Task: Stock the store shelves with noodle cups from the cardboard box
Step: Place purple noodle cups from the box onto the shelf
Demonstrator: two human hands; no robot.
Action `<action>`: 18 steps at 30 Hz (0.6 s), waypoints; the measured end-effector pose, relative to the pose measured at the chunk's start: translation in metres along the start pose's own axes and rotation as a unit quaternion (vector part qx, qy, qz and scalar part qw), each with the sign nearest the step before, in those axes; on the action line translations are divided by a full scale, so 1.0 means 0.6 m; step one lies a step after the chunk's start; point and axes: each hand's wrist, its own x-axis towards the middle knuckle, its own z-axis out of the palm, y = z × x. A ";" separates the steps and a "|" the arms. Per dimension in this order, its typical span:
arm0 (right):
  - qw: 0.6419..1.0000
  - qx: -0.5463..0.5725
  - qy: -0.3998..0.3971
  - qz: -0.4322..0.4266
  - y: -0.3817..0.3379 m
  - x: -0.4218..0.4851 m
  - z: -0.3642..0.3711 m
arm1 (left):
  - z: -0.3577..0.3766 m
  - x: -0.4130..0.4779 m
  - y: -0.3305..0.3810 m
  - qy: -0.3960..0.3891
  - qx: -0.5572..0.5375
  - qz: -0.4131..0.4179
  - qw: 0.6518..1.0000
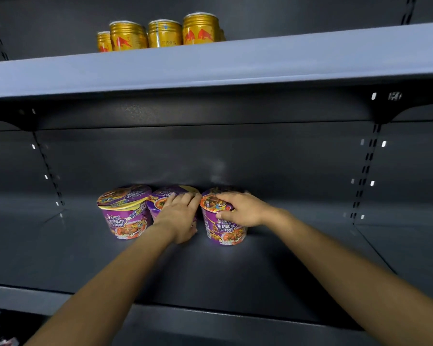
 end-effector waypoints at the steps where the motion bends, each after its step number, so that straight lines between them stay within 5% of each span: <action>1: 1.000 0.001 0.009 0.001 -0.001 -0.003 0.001 | 0.000 0.001 0.001 0.000 0.004 -0.005 1.000; 18: 0.995 0.021 0.079 0.056 -0.034 -0.080 0.027 | -0.015 -0.110 0.009 0.034 -0.066 -0.031 0.997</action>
